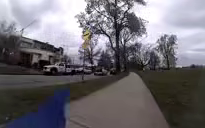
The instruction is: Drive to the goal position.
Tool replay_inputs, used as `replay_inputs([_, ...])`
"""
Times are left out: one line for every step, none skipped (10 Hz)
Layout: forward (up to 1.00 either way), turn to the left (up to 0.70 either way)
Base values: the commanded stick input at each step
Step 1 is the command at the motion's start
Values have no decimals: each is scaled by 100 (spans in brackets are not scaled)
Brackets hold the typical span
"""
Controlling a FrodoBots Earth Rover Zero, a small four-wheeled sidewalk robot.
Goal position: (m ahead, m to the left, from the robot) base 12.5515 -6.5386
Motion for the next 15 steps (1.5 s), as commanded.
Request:
replay_inputs([0, -100])
replay_inputs([0, -100])
replay_inputs([0, -100])
replay_inputs([0, -100])
replay_inputs([0, -100])
replay_inputs([0, -100])
replay_inputs([0, -100])
replay_inputs([0, -100])
replay_inputs([0, -100])
replay_inputs([0, -100])
replay_inputs([0, -100])
replay_inputs([0, -100])
replay_inputs([0, -100])
replay_inputs([0, -100])
replay_inputs([0, -100])
